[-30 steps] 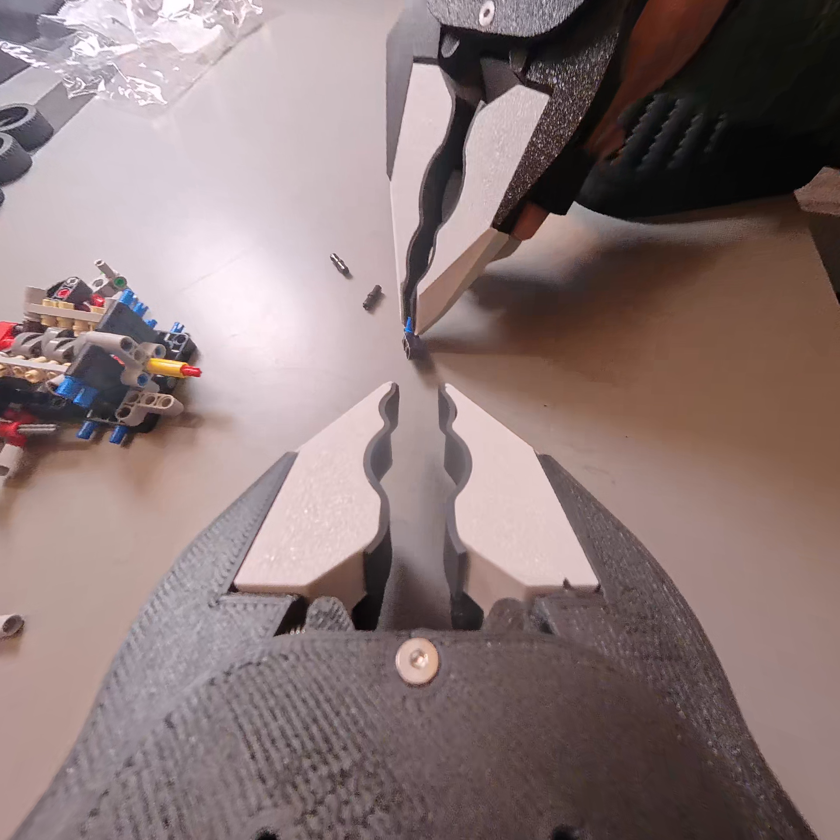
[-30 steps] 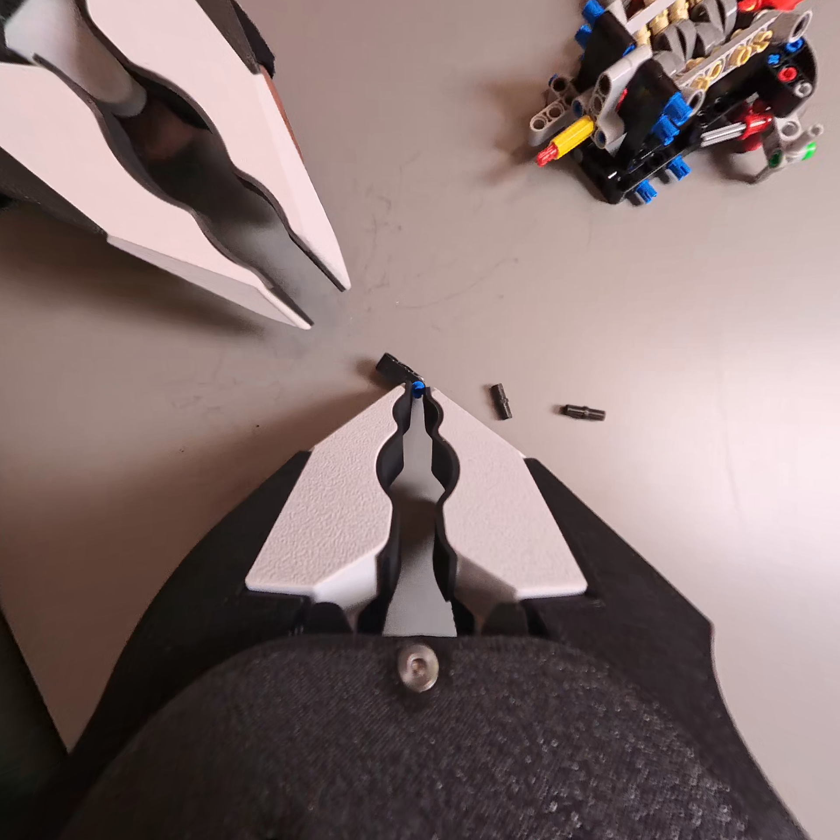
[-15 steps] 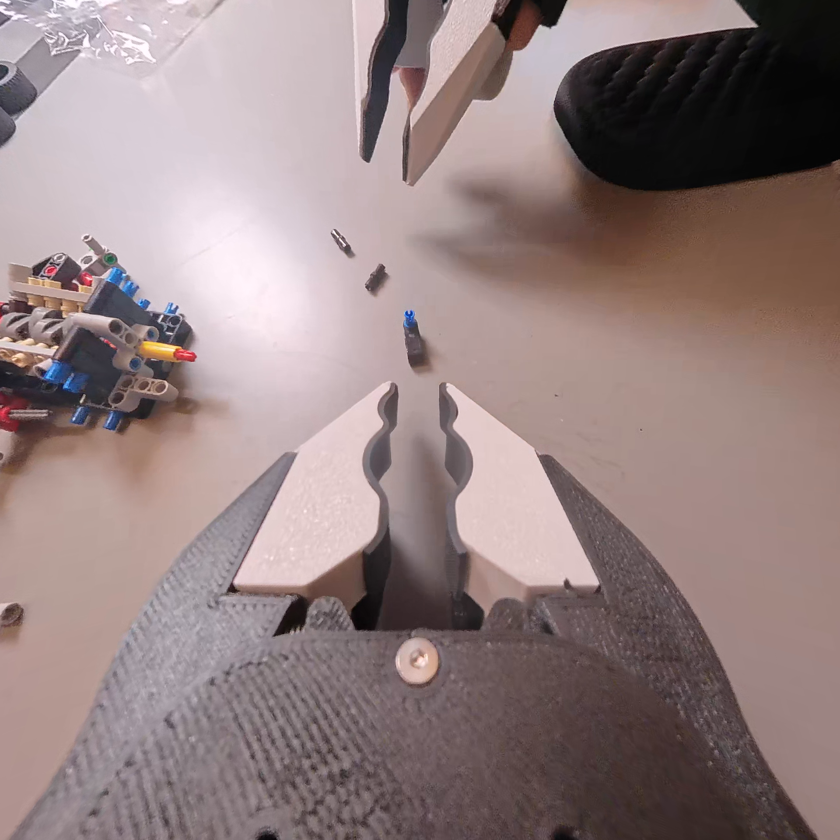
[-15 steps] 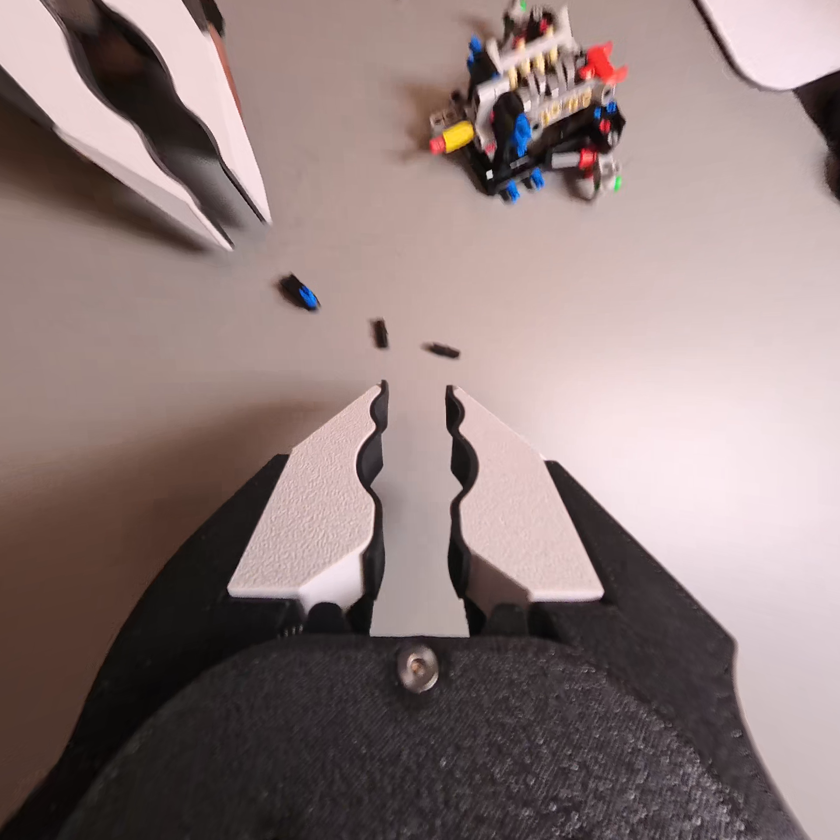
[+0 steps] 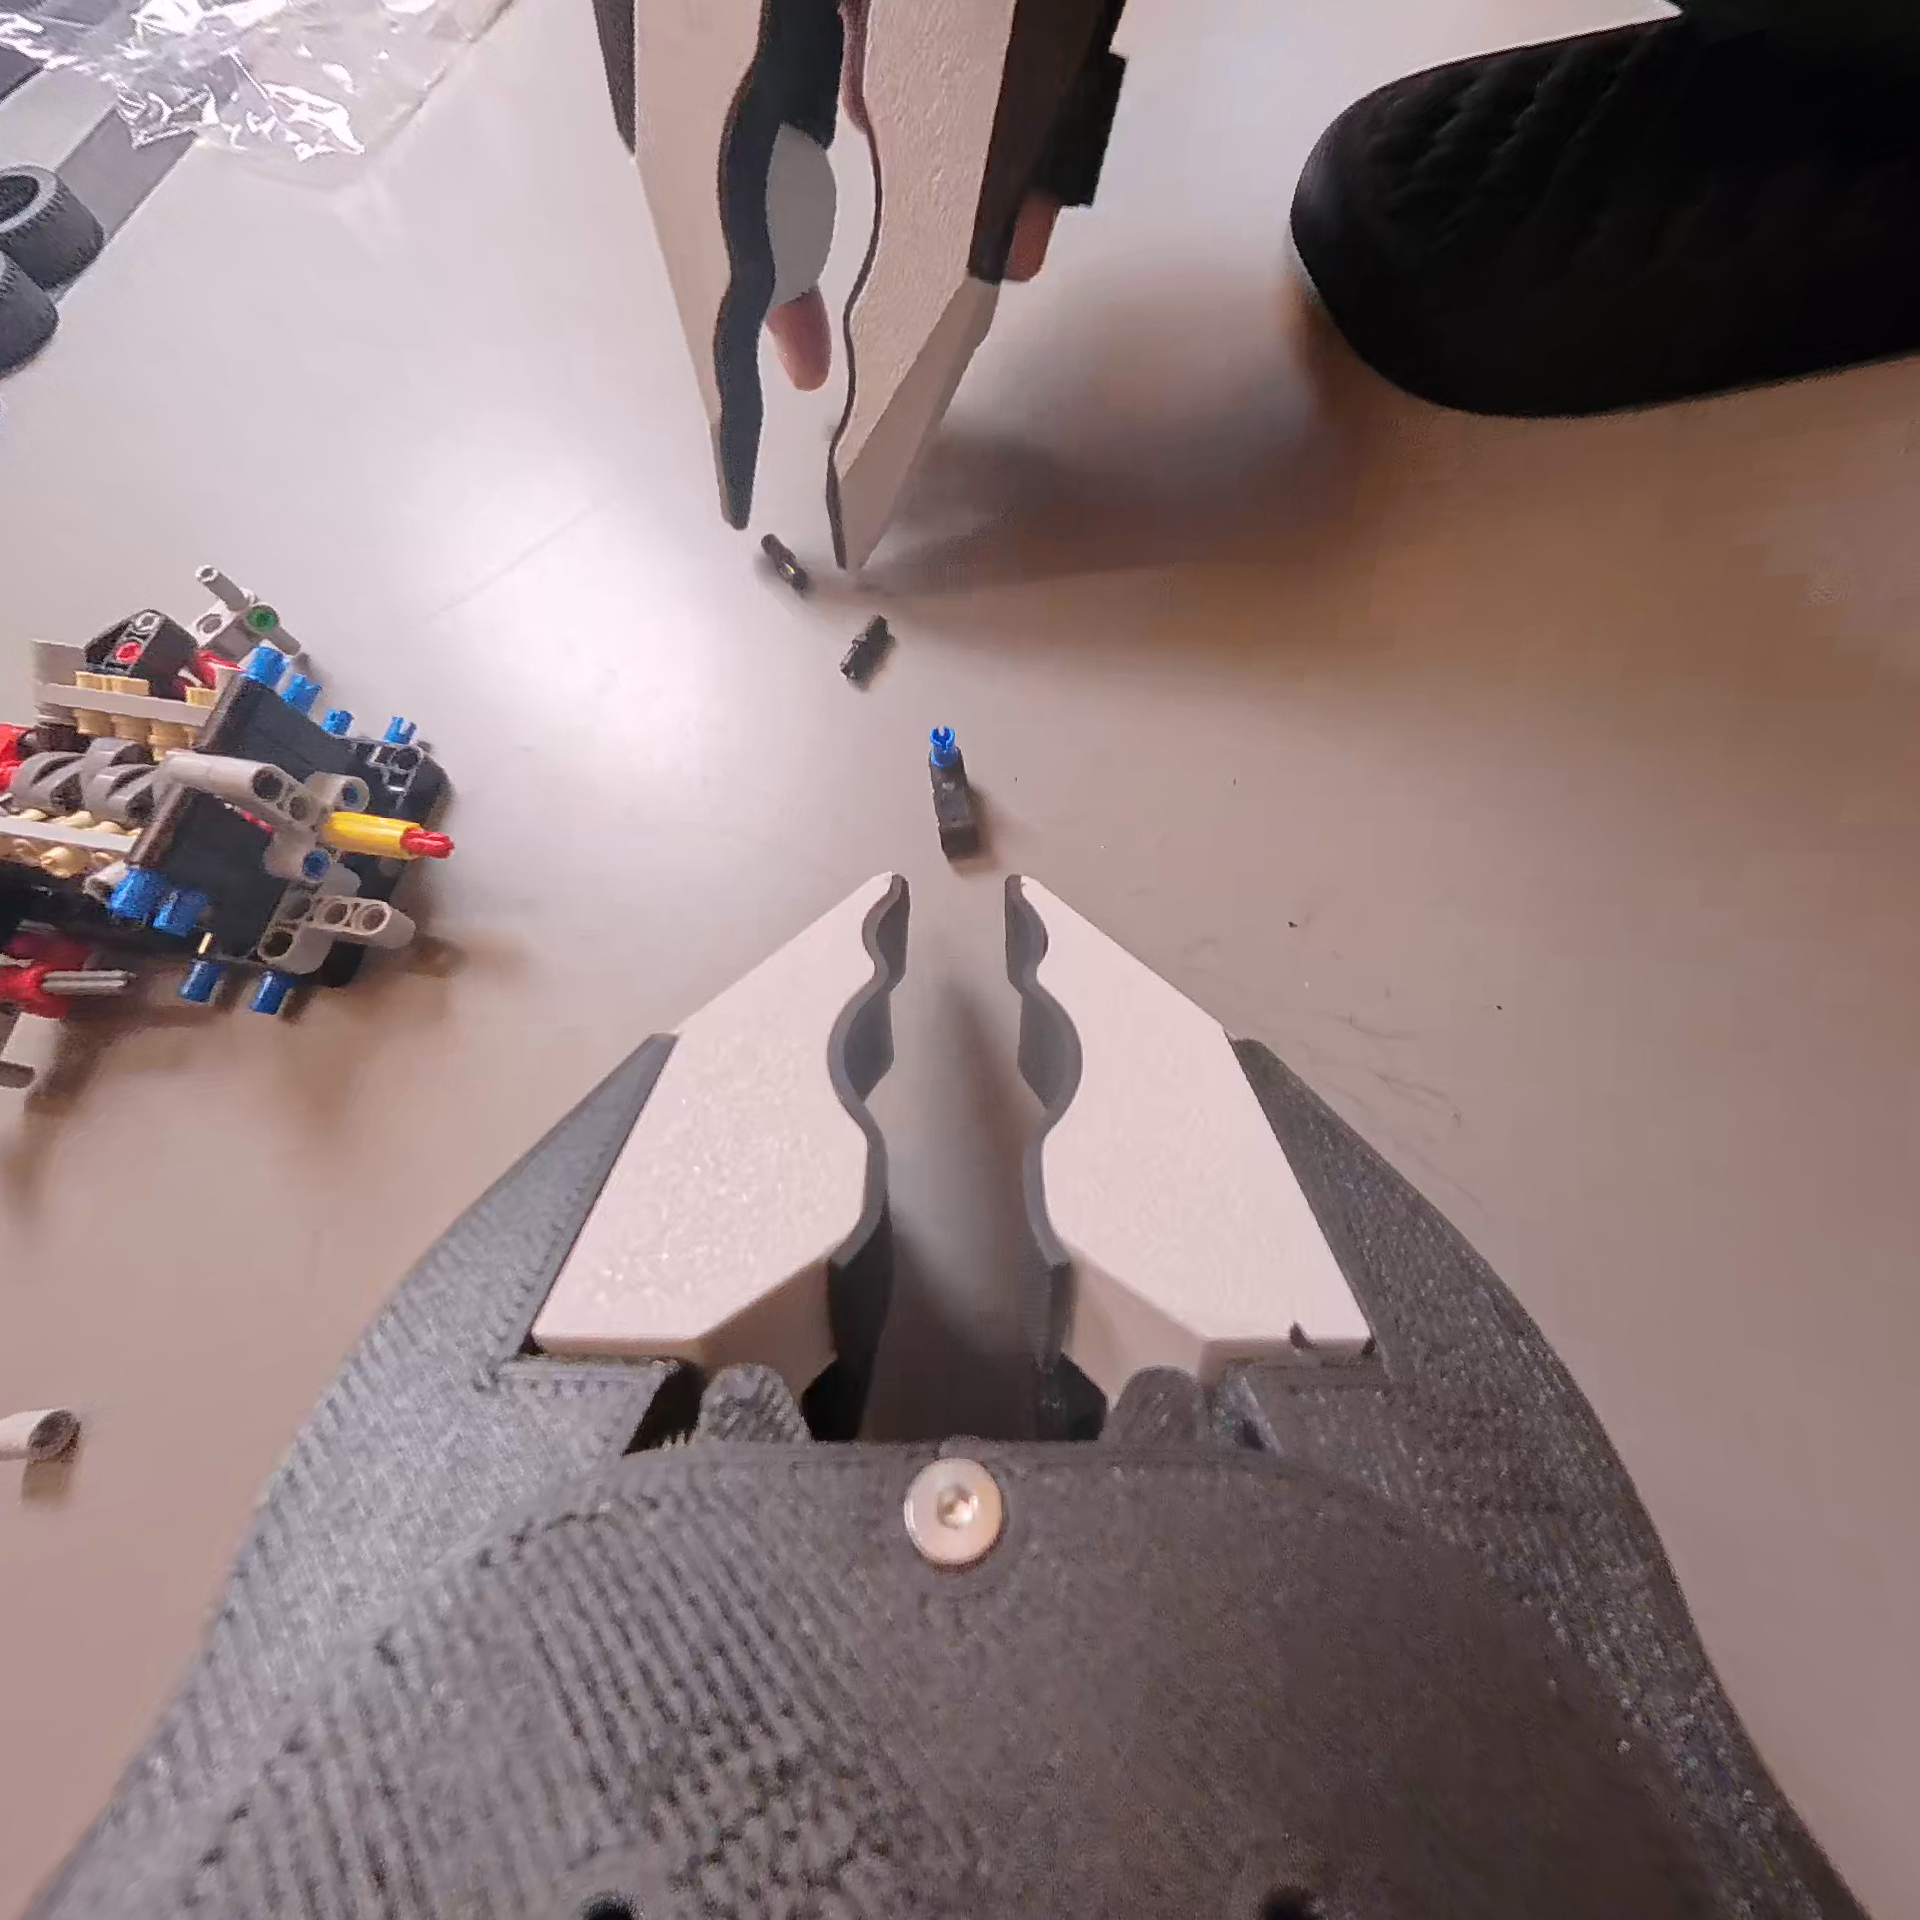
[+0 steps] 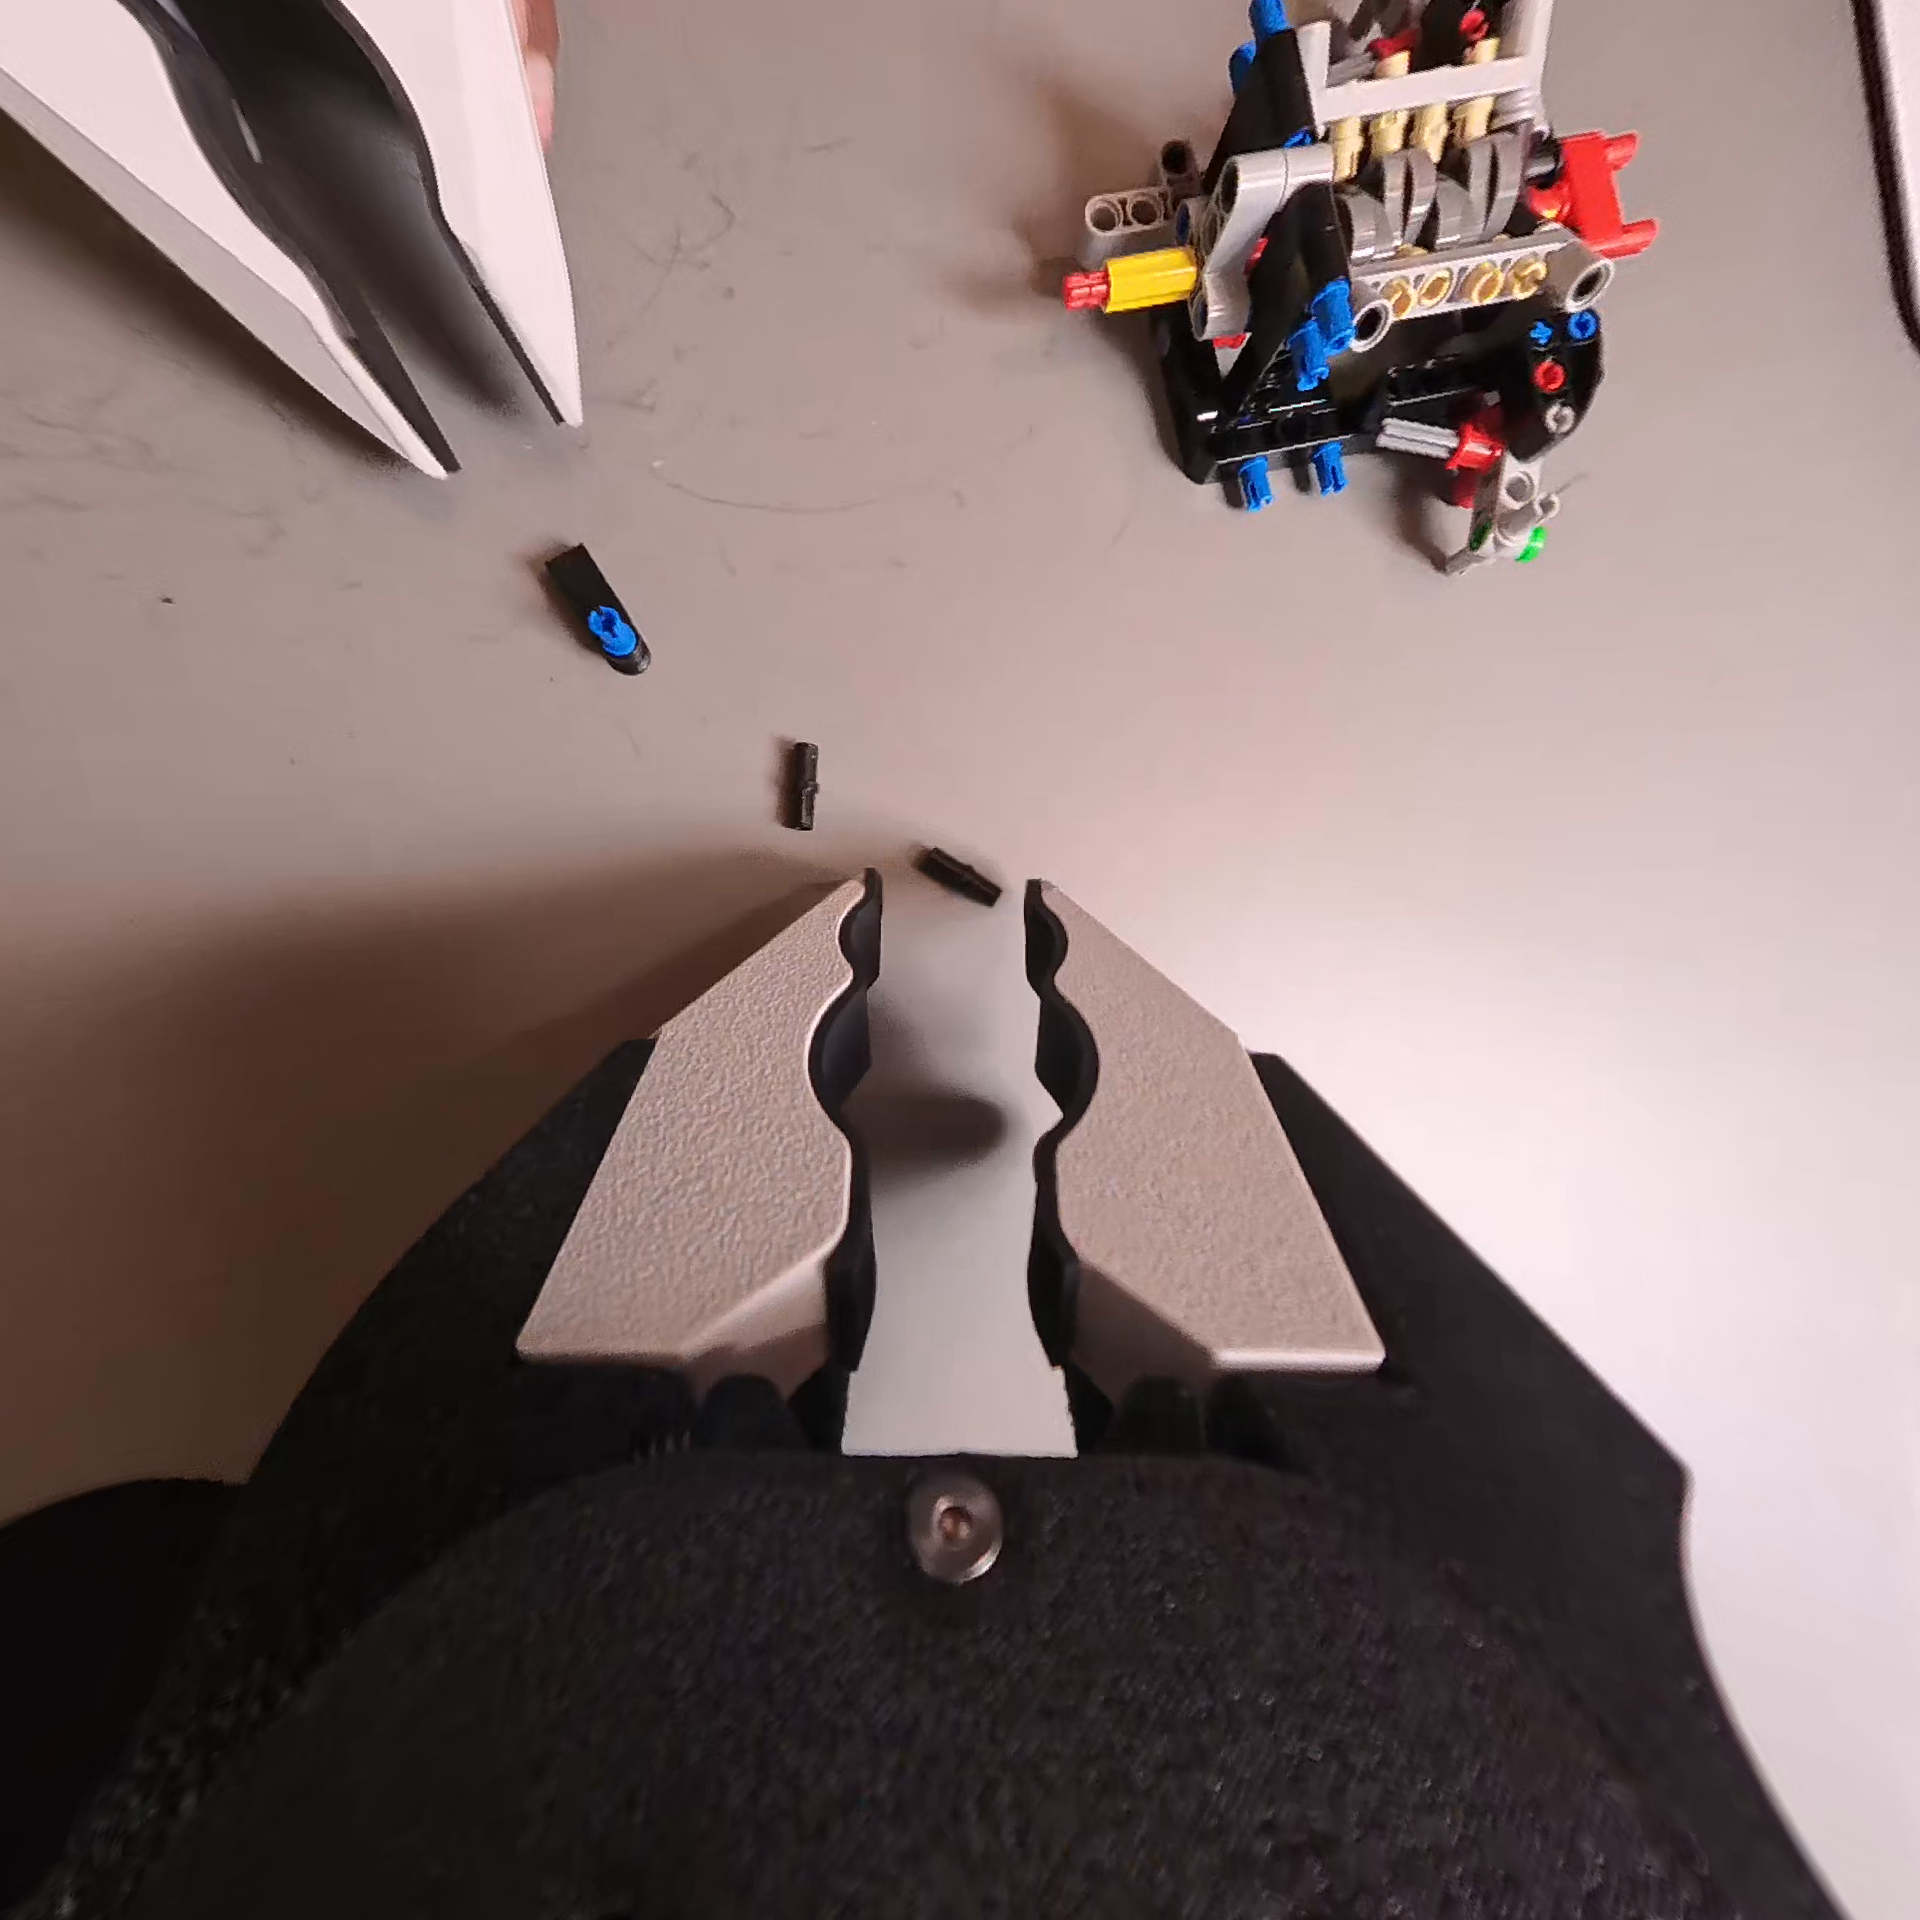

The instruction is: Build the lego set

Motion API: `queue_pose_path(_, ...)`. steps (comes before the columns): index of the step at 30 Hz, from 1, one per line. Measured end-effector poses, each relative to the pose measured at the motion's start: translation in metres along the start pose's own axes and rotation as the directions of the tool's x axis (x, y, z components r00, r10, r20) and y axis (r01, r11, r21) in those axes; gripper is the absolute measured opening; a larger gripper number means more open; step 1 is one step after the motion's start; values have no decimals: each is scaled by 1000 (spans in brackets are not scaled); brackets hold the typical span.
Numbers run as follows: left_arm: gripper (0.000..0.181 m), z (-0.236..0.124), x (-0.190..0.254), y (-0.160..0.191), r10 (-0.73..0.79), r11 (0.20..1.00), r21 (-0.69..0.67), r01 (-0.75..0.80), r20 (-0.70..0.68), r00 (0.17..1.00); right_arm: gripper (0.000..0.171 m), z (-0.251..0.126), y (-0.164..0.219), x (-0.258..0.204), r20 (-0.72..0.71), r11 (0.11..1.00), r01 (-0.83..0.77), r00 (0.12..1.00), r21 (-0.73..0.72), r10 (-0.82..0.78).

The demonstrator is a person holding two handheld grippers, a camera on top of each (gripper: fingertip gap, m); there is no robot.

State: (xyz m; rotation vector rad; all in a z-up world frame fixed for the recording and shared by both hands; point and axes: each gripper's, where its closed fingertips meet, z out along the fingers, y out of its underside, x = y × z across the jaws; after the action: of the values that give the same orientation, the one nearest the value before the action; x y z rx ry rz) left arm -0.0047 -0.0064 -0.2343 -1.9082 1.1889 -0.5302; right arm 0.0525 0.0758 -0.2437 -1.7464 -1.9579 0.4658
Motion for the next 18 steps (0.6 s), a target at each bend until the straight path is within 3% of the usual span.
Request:
queue_pose_path(5,17,-5,-3,-2,-18,1000,26,17,4,1000,4,6,-1,-1,44,1000,23,999,-11,-23)
queue_pose_path(10,16,-9,-4,-7,-38,997,62,38,-1,999,4,2,1,-4,26,1000,-12,1000,10,12)
queue_pose_path(14,16,-16,-4,-16,-82,989,122,84,-25,996,3,-23,-27,-14,-50,981,-30,998,190,40)
queue_pose_path(18,19,-24,-2,-34,-197,951,220,219,-115,974,3,-35,-67,-47,-132,926,50,991,375,1)
